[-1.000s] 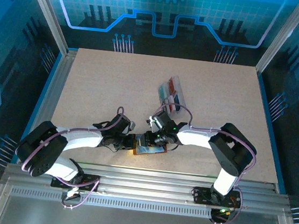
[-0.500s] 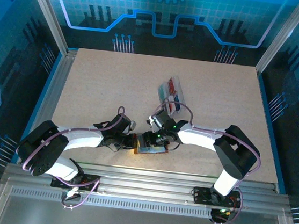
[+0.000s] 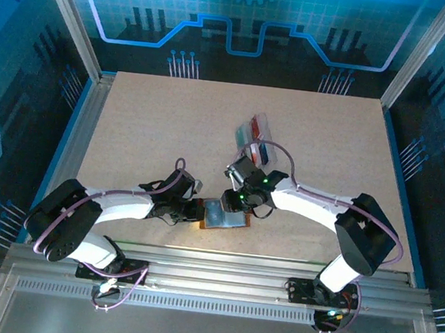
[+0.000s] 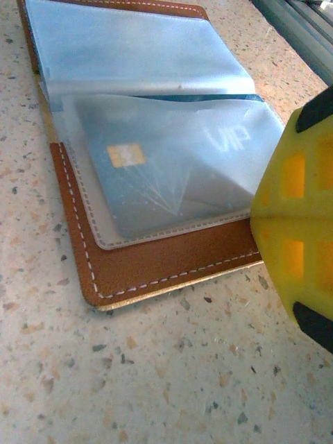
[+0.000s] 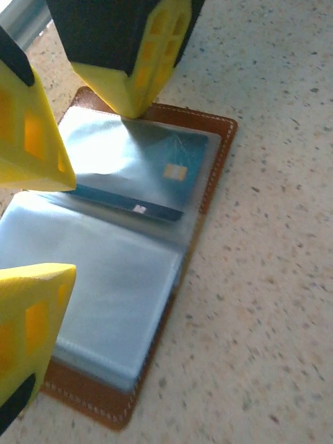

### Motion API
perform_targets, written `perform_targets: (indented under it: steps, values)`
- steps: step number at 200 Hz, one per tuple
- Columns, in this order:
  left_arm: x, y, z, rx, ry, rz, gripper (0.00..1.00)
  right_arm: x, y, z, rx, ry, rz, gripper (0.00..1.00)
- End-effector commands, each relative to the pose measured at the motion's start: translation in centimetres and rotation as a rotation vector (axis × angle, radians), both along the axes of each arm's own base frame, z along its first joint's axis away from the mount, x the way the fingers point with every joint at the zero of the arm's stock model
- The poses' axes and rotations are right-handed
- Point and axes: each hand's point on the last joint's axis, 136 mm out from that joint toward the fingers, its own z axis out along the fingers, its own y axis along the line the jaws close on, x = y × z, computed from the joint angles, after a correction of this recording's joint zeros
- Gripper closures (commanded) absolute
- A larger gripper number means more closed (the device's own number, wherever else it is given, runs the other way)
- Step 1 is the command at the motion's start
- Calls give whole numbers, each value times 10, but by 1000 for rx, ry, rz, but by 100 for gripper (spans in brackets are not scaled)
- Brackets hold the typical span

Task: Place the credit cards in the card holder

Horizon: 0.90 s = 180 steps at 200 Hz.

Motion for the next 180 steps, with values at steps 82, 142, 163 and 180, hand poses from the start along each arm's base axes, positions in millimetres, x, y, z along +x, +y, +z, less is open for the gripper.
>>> perform_targets:
  steps: [82,142,163,180]
  values:
    - [-10,12,-13,53,25,-4,100,12,-27,-47,-318,-12,22,58]
    - [-10,12,-14,55,26,-3,100,-6,-23,-73,-326,47,26,66]
    - [-10,12,-13,56,26,-3,100,-5,-21,-68,-307,39,23,74]
    - [-11,13,-14,56,28,-2,100,-2,-19,-59,-305,20,29,80]
